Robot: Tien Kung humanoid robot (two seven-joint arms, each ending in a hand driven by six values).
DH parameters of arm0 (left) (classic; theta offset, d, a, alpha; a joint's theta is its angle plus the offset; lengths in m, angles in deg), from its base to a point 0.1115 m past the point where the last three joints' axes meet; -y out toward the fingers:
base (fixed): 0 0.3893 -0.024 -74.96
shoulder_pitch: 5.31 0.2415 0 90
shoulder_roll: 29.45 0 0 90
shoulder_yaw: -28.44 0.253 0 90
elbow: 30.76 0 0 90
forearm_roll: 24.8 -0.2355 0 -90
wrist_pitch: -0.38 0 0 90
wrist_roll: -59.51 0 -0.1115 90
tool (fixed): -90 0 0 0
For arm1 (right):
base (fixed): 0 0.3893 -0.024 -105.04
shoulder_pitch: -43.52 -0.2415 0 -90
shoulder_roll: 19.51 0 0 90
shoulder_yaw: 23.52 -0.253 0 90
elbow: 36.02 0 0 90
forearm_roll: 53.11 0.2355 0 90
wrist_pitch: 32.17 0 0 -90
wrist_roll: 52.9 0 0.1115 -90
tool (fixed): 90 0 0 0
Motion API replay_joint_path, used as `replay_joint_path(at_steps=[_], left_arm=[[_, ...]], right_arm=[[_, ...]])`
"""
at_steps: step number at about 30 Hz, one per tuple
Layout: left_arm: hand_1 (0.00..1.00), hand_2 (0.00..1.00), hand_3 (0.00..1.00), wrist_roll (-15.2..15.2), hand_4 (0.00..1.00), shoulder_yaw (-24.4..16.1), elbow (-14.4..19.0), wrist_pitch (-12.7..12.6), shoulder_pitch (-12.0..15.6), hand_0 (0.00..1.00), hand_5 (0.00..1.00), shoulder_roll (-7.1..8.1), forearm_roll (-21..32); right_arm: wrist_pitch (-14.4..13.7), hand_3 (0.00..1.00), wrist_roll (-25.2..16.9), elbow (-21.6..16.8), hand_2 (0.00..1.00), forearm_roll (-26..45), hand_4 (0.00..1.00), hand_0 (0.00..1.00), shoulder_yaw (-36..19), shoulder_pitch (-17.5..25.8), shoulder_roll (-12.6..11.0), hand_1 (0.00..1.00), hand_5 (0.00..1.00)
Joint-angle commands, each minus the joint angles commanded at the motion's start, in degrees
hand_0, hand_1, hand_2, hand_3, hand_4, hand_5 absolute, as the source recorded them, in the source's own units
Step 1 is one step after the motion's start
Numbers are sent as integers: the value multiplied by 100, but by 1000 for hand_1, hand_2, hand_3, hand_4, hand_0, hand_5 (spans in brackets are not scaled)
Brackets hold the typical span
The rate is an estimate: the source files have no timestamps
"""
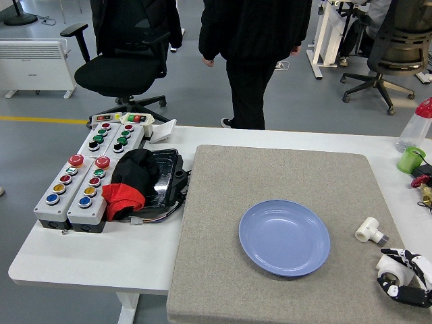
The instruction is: Pick pipe place plate twice
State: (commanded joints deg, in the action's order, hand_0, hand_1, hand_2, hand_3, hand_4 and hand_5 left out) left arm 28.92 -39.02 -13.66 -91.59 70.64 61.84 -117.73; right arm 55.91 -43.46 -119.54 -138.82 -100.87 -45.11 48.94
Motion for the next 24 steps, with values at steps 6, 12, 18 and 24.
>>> replay_joint_path(at_steps=[6, 12, 18, 24], left_arm=[[623, 635, 570, -15, 407, -7, 7, 8, 14, 655, 998, -9, -22], [624, 635, 570, -27, 407, -20, 13, 17, 40, 655, 998, -12, -42], [624, 635, 570, -35, 407, -25, 17, 15, 72, 655, 998, -14, -39], [624, 635, 570, -42, 407, -17, 22, 27, 86, 655, 998, -8, -45]], right_arm=[[-151, 675, -226, -60, 616, -63, 523, 323, 0, 17, -22, 460, 46], [-330, 637, -413, -188, 594, -60, 488, 297, -31, 17, -48, 433, 29], [-459, 629, -527, -355, 591, -56, 481, 294, 8, -103, -50, 432, 22], [-514, 621, -554, -381, 588, -29, 471, 295, 484, -636, 6, 432, 14]])
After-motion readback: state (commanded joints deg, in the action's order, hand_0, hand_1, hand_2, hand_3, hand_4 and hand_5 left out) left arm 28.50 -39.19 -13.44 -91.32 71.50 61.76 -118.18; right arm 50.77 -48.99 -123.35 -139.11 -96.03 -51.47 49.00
